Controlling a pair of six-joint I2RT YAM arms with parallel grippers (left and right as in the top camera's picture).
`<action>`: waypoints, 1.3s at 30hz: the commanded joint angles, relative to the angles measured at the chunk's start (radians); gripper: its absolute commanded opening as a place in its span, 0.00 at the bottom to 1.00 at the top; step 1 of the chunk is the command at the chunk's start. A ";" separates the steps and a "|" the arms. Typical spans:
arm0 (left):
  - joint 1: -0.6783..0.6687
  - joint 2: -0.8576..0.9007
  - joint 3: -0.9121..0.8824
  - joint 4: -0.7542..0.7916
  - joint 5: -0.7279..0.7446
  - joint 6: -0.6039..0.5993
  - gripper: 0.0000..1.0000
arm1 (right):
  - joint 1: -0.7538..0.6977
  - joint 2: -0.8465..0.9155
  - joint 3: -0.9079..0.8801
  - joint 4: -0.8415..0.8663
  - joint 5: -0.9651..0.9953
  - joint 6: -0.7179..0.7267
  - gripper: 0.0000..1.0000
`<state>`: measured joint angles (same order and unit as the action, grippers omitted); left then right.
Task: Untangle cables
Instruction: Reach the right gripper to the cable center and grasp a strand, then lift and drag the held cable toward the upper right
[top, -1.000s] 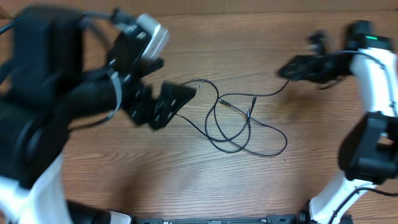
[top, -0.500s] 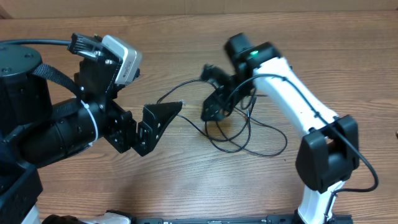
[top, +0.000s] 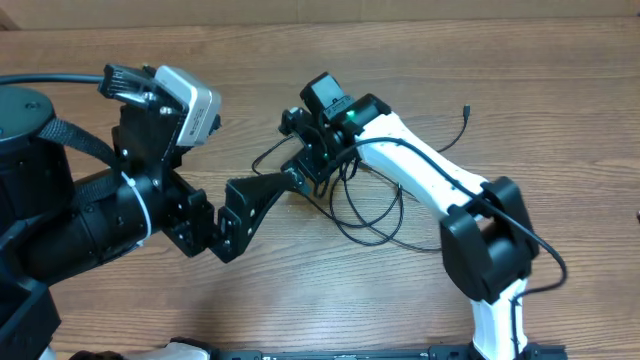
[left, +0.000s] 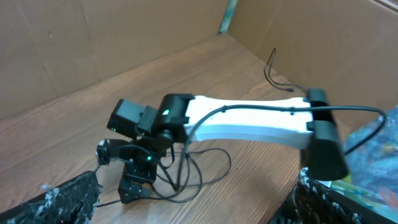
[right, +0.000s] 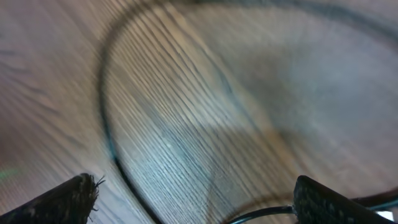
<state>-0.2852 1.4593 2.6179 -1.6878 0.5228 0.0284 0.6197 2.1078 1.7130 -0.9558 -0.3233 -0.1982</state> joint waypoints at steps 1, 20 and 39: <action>0.007 -0.016 0.003 -0.002 0.013 -0.010 1.00 | 0.002 0.047 -0.006 -0.019 0.000 0.069 1.00; 0.007 -0.013 -0.014 -0.002 -0.042 -0.010 1.00 | 0.037 0.040 0.150 -0.080 -0.034 0.098 0.04; 0.007 -0.013 -0.020 -0.002 -0.048 -0.010 1.00 | -0.137 -0.023 1.167 -0.488 0.352 0.237 0.04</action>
<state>-0.2852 1.4521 2.6026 -1.6886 0.4812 0.0284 0.5423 2.1494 2.7976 -1.4662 -0.0582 -0.0387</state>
